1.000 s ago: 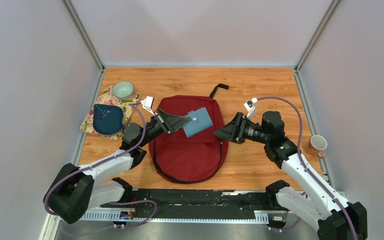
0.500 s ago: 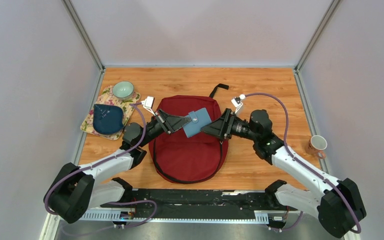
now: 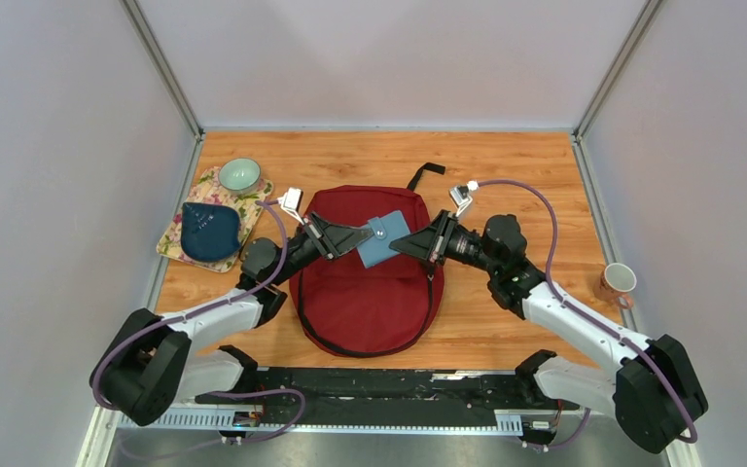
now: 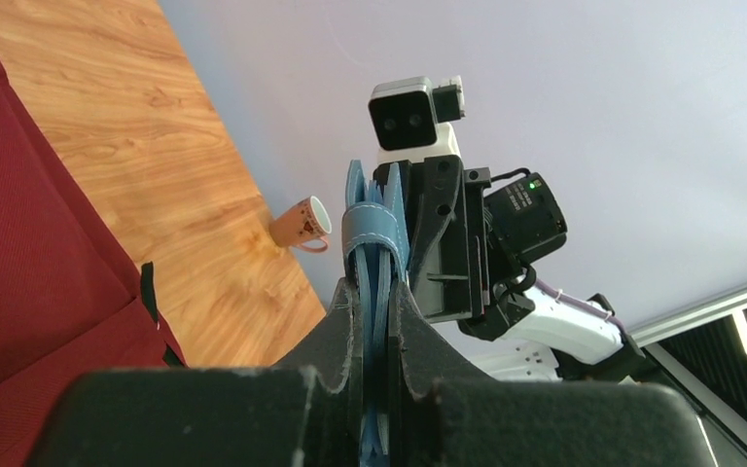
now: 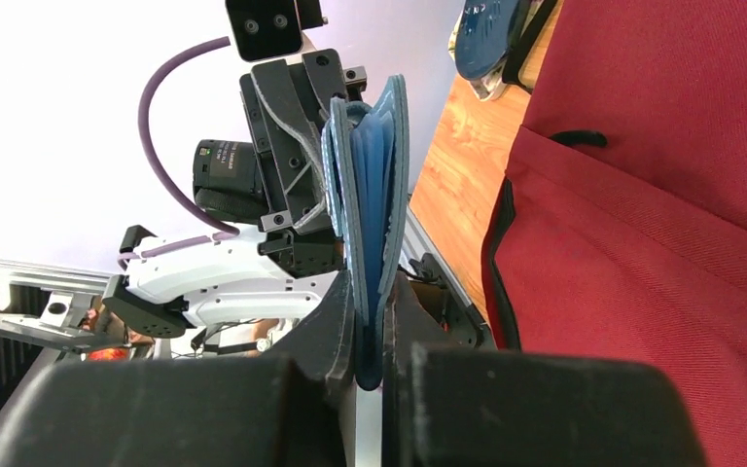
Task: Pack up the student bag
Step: Pick up the personal item from the center of the board, then place the personal item in the student bag.
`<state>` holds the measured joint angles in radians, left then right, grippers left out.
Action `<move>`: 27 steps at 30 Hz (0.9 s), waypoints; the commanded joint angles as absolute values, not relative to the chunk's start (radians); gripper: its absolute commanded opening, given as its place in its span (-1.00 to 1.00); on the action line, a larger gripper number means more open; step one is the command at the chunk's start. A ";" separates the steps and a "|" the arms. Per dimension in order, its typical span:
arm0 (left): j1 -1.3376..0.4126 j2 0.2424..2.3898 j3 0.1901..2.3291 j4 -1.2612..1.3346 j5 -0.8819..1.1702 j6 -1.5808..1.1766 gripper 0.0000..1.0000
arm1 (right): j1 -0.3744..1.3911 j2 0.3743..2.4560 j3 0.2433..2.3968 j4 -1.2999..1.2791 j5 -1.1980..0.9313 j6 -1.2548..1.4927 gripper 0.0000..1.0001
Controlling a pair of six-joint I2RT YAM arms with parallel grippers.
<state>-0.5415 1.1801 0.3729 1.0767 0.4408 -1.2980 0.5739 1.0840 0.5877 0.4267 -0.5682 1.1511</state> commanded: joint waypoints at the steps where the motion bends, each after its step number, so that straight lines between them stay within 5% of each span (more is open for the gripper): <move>1: -0.538 1.187 0.371 1.112 0.469 -1.304 -0.85 | 0.580 1.052 0.578 0.460 -0.531 1.125 -1.00; 2: -0.538 1.180 0.374 1.088 0.472 -1.281 -0.49 | 0.578 1.045 0.581 0.425 -0.526 1.115 -1.00; 5: -0.538 1.138 0.396 0.900 0.463 -1.167 0.05 | 0.580 0.994 0.586 0.300 -0.482 1.045 -1.00; 8: -0.538 1.070 0.467 0.562 0.396 -0.972 0.28 | 0.577 0.914 0.595 0.101 -0.370 0.945 -1.00; 13: -0.538 1.072 0.653 0.075 0.223 -0.669 0.36 | 0.575 0.769 0.581 -0.081 -0.196 0.868 -1.00; 20: -0.540 1.340 1.064 -0.279 0.241 -0.257 0.39 | 0.575 0.670 0.560 -0.166 -0.143 0.858 -1.00; 27: -0.551 1.512 1.203 -0.474 0.184 -0.026 0.56 | 0.572 0.617 0.555 -0.202 -0.126 0.851 -1.00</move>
